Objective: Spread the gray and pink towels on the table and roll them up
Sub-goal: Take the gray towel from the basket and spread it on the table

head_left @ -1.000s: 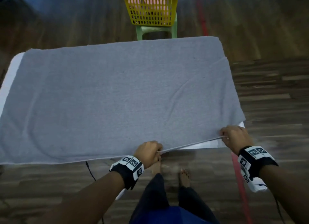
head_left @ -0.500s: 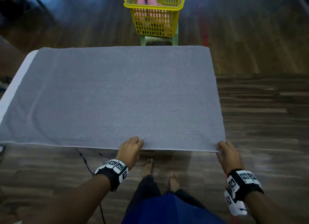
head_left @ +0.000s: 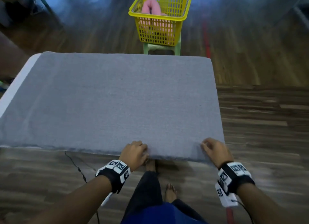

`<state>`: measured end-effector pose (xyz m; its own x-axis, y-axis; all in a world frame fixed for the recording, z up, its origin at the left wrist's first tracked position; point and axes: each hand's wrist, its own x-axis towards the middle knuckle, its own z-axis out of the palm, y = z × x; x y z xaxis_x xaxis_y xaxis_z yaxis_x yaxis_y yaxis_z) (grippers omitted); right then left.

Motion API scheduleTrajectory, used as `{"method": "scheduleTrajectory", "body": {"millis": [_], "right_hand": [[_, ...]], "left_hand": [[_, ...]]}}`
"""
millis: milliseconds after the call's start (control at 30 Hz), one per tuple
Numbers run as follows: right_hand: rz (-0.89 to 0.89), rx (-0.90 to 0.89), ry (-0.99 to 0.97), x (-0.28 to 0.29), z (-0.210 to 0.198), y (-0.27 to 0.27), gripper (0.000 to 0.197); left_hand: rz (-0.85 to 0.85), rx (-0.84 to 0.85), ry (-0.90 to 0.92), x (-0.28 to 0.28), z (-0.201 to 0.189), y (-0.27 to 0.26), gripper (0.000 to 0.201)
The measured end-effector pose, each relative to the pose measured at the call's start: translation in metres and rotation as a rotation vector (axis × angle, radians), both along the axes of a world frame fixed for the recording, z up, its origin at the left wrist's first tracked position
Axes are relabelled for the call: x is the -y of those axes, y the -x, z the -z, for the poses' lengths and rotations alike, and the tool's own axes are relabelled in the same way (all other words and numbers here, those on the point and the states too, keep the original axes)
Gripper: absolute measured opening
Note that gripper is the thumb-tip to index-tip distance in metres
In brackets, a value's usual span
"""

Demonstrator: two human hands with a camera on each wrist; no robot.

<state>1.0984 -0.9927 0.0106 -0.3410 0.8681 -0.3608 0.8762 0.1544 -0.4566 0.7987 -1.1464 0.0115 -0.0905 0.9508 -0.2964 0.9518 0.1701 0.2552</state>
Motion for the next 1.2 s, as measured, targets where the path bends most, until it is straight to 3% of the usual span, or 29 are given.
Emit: {"method": "scheduleTrajectory", "body": {"millis": [67, 300, 433, 533, 733, 1200], "right_hand": [[-0.091, -0.026, -0.036, -0.043, -0.001, 0.04, 0.018], [-0.294, 0.205, -0.034, -0.177, 0.01, 0.18, 0.085], [-0.402, 0.275, 0.04, -0.205, 0.017, 0.239, 0.103], [-0.465, 0.306, 0.114, -0.207, 0.026, 0.262, 0.111], [-0.483, 0.347, 0.164, -0.21, 0.029, 0.238, 0.117], [-0.444, 0.36, 0.192, -0.266, 0.027, 0.104, 0.122]], "left_hand": [[0.008, -0.003, -0.009, -0.022, 0.004, 0.006, 0.036], [-0.035, 0.021, 0.033, -0.085, 0.015, 0.038, 0.079], [-0.063, 0.036, 0.226, -0.092, 0.02, 0.053, 0.112], [-0.049, 0.034, 0.35, -0.094, 0.022, 0.053, 0.125], [-0.054, -0.011, 0.429, -0.107, 0.018, 0.025, 0.129], [-0.011, 0.016, 0.428, -0.15, 0.02, -0.101, 0.128]]}}
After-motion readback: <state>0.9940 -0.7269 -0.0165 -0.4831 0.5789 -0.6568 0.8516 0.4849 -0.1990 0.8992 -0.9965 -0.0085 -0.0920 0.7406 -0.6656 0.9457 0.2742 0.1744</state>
